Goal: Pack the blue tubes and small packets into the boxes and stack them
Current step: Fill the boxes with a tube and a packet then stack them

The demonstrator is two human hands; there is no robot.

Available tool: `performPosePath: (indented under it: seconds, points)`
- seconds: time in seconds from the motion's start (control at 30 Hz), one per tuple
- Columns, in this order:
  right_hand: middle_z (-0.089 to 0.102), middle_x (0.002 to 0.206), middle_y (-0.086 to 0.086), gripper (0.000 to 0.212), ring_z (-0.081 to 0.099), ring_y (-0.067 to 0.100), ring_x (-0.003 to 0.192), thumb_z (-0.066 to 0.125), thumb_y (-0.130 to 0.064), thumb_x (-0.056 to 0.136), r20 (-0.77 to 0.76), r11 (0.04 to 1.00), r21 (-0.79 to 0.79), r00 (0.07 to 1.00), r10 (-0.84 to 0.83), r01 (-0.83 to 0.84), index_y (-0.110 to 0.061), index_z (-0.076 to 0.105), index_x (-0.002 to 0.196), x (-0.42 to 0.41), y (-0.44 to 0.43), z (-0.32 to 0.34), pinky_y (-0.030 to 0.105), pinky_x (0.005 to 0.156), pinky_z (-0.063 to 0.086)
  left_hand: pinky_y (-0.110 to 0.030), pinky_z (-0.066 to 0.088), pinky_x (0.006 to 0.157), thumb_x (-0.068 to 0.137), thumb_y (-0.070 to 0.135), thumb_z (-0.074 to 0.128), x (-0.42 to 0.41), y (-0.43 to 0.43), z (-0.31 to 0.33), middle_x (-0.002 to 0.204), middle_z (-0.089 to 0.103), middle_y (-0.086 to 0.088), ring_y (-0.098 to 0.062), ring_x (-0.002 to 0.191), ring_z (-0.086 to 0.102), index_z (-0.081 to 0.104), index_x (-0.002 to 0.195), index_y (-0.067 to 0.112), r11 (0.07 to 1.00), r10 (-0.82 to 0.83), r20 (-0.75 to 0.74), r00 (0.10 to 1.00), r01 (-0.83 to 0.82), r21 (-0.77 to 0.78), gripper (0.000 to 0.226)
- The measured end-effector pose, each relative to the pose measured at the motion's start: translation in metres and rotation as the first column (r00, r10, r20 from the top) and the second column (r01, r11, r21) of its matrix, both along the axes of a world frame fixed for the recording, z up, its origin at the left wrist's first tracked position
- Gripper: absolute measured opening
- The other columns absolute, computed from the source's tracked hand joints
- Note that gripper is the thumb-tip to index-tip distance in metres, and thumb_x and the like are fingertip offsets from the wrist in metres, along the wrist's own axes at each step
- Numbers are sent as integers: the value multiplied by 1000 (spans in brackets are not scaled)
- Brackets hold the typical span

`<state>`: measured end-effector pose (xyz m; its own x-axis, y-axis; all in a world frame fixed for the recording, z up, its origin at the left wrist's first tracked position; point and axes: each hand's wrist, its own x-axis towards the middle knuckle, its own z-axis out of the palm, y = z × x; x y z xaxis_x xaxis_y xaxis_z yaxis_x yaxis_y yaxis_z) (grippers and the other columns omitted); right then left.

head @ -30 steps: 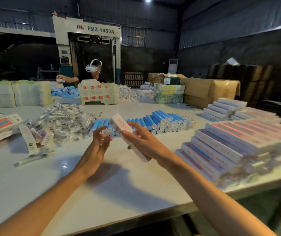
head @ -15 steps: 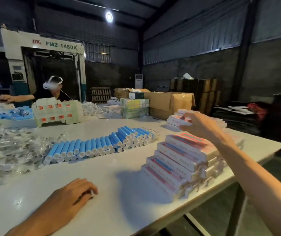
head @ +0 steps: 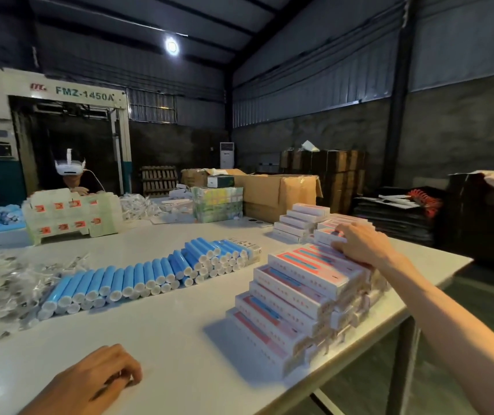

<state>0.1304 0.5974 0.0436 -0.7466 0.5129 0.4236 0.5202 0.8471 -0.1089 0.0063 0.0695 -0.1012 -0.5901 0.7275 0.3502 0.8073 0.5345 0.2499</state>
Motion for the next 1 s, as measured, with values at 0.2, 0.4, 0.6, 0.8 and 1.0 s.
performPosePath:
  seconds: [0.2, 0.4, 0.6, 0.8, 1.0]
  points:
    - [60, 133, 7, 45, 54, 28, 123, 58, -51, 100, -52, 983, 175, 998, -42, 50, -23, 57, 135, -10, -33, 12, 47, 100, 43, -16, 54, 85, 100, 17, 70, -3, -1, -3, 120, 59, 31, 1, 110, 62, 67, 92, 50, 1000, 5, 24, 1000, -5, 14, 34]
    - [70, 102, 0, 19, 65, 12, 82, 57, -34, 105, -349, 883, -29, 833, 430, -468, -18, 68, 108, -61, -170, 33, 32, 68, 59, -13, 52, 82, 98, 33, 73, -4, -3, -7, 116, 62, 34, 9, 105, 63, 62, 108, 63, 997, 49, 2, 999, -49, 61, 34]
    - [75, 92, 1, 22, 68, 25, 82, 53, -32, 103, -341, 730, -45, 697, 631, -682, -18, 70, 99, -112, -305, 8, 38, 70, 56, -9, 49, 71, 100, 42, 52, -6, -8, -2, 105, 58, 30, 7, 91, 61, 54, 100, 60, 983, 178, -57, 982, -175, 61, 19]
    - [63, 75, 4, 25, 53, 32, 71, 54, -24, 99, -295, 526, -239, 577, 762, -816, -15, 57, 76, -164, -401, -70, 40, 62, 43, -30, 49, 72, 94, 29, 66, -21, -20, -1, 97, 67, 17, -6, 83, 62, 64, 95, 36, 870, 445, -13, 895, -429, 241, 8]
    - [63, 69, -13, 31, 57, 2, 66, 53, -31, 107, -548, 295, -474, 540, 639, -830, -20, 65, 80, -197, -435, -141, 33, 65, 43, -41, 53, 72, 97, 30, 55, -33, -41, 5, 84, 72, 2, -29, 82, 65, 66, 84, 19, 669, 695, 81, 714, -685, 291, 20]
